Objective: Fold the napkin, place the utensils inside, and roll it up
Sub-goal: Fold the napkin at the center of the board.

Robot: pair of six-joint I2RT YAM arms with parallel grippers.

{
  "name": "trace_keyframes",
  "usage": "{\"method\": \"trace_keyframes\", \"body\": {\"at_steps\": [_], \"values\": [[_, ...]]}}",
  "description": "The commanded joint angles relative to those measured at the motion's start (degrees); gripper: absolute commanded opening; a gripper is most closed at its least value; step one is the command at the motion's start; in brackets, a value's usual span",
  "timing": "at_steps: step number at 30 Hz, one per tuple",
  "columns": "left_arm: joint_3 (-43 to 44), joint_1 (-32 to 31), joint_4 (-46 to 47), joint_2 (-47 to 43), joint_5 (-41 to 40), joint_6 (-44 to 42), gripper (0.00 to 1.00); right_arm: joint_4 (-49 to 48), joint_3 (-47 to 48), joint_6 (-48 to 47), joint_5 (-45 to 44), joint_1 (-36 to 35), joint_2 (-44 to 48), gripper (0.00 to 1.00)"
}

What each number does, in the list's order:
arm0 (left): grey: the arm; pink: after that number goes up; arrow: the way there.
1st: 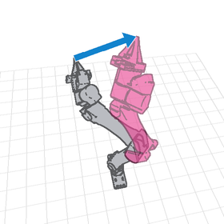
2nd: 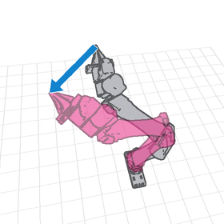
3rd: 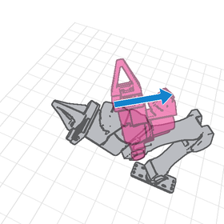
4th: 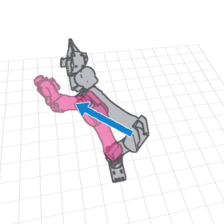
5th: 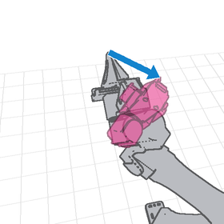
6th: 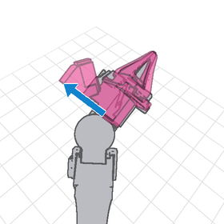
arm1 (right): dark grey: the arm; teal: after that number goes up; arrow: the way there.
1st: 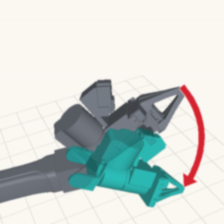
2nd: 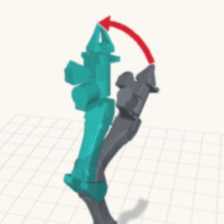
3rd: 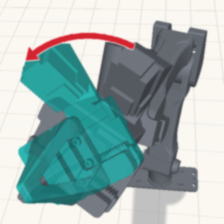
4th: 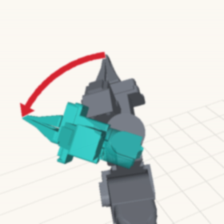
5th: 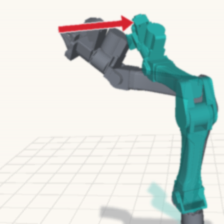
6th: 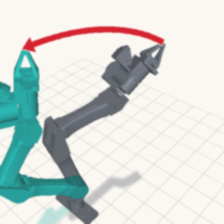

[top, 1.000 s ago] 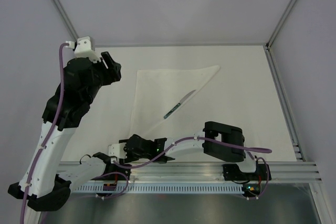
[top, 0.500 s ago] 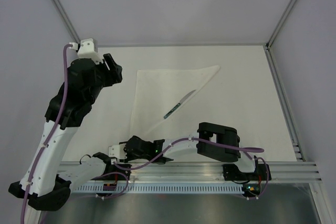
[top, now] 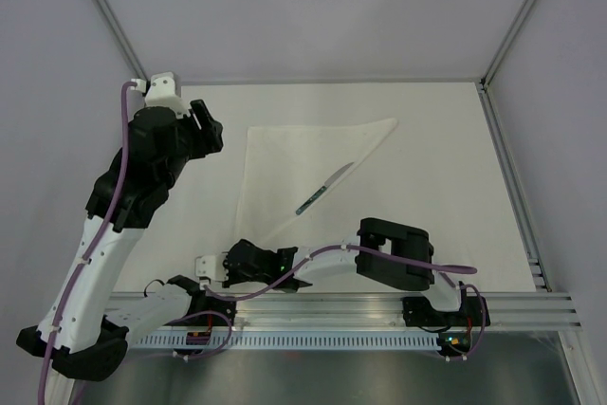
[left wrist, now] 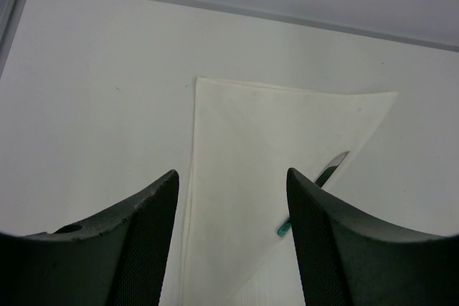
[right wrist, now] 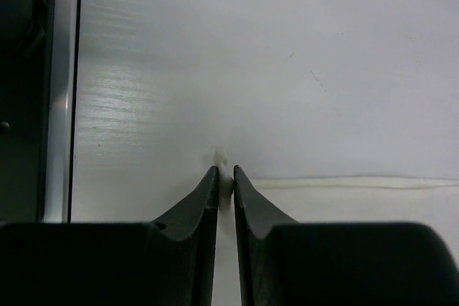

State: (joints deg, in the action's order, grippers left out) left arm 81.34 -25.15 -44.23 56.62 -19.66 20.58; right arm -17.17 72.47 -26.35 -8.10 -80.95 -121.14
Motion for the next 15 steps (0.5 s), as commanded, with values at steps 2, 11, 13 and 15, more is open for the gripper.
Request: {"method": "trace_keyframes", "body": {"at_steps": [2,11,13,15], "values": [[-0.22,-0.08,1.34,-0.02,-0.38,0.25,0.66,-1.03,1.98,0.95,-0.78,0.88,2.04,0.18],[-0.66,0.01,2.56,0.51,0.24,-0.19,0.66,2.4,2.07,2.44,-0.69,3.77,7.49,0.17],[-0.92,0.01,2.92,0.6,0.5,-0.28,0.67,3.36,1.71,2.44,-0.95,4.3,8.64,0.17],[-1.09,-0.08,3.53,0.86,0.76,-0.36,0.66,4.07,1.36,2.62,-1.48,5.53,10.31,0.17]]}}
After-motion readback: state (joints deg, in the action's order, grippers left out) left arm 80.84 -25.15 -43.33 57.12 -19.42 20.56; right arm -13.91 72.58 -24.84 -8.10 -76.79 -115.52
